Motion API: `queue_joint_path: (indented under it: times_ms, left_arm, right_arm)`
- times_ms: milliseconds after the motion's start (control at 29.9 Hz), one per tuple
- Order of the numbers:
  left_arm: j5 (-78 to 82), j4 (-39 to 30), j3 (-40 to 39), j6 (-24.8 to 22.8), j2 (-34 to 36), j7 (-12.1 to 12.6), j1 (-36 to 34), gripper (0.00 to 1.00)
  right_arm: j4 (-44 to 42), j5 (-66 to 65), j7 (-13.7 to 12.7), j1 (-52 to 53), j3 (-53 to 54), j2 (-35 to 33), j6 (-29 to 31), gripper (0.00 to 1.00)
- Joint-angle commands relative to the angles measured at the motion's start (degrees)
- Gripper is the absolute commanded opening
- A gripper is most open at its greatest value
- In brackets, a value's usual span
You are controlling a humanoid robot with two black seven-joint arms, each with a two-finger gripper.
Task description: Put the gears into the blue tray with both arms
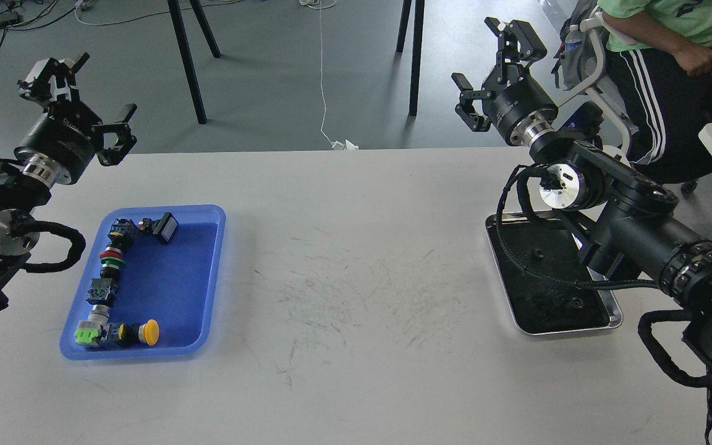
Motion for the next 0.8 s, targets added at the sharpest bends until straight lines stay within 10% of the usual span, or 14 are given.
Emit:
queue_joint_path:
  times_ms: [0,769]
  left_arm:
    - [-0.03,0.12,0.03,0.0,0.01,-0.24,0.08,0.98]
    - [0.24,0.38,0.73,0.0,-0.35,0.02,0.17,0.99]
  right_arm:
    - [0.02,0.0,0.0,-0.07,0.0,-0.02,0.01,0.99]
    - [1.34,0.0,0.0,-0.15,-0.61,-0.99,0.01,0.99]
